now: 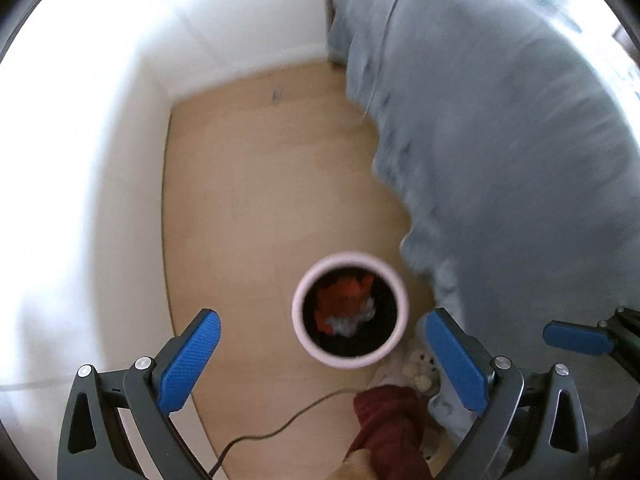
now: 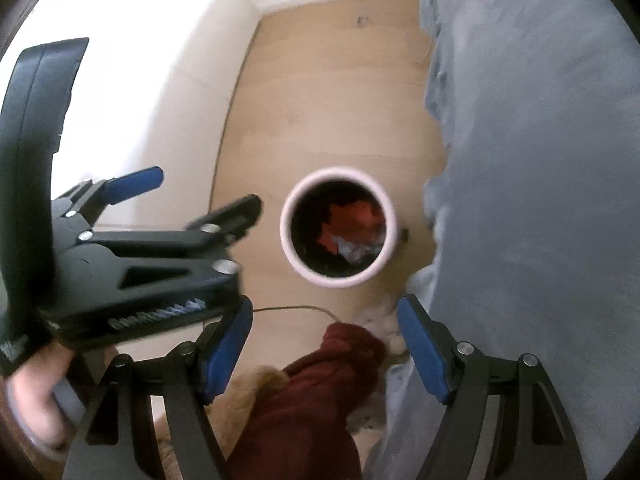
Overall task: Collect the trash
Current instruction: 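Swing both open tools back over the bed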
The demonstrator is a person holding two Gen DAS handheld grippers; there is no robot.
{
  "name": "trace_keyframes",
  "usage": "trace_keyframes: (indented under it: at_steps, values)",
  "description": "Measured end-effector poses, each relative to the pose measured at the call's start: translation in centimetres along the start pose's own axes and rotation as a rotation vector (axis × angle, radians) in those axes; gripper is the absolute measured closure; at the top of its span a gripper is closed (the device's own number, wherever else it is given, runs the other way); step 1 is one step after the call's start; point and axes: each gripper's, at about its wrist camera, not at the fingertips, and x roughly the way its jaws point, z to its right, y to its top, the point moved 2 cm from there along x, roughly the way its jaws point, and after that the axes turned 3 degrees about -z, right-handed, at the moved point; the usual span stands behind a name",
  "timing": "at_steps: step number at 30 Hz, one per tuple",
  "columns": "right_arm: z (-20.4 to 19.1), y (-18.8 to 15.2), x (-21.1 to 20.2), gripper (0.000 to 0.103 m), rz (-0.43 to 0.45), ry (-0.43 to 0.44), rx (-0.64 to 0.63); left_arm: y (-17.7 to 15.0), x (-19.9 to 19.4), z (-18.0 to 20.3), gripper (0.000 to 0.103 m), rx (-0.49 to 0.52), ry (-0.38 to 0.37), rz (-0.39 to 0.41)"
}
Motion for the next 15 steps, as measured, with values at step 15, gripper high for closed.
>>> trace_keyframes:
  at_steps: [15]
  values:
    - [9.8,-14.7,-32.8,0.028,0.606,-0.156,0.554,8.1,-25.7,24.9,0.001,0.592,-0.295,0.392]
